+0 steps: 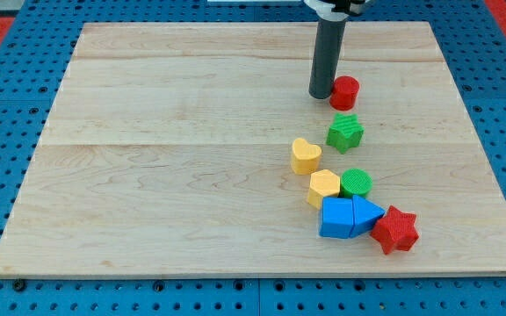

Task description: Place yellow blocks vertical to each other

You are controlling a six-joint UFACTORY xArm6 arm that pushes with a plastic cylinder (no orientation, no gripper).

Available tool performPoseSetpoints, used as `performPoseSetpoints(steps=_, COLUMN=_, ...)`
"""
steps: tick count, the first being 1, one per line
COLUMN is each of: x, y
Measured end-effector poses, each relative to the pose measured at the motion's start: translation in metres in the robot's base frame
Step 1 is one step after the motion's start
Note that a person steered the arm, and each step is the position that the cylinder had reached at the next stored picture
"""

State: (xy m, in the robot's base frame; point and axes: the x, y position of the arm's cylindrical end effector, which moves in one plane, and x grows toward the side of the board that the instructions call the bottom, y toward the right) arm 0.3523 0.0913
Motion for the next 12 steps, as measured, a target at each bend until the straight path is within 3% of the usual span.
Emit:
performPoseSetpoints(steps=1, x=0.041, y=-0.052)
performPoseSetpoints(steps=2, x=0.092, y=-0.055)
performPoseSetpoints(steps=4, x=0.119, y=-0.052)
performPoseSetpoints(steps=6, x=0.134, y=-0.087)
performPoseSetpoints(steps=9, x=0.143, y=-0.014)
performPoseSetpoints(steps=11, x=0.143, y=-0.012)
performPoseSetpoints(steps=12, x=0.166, y=-0.012)
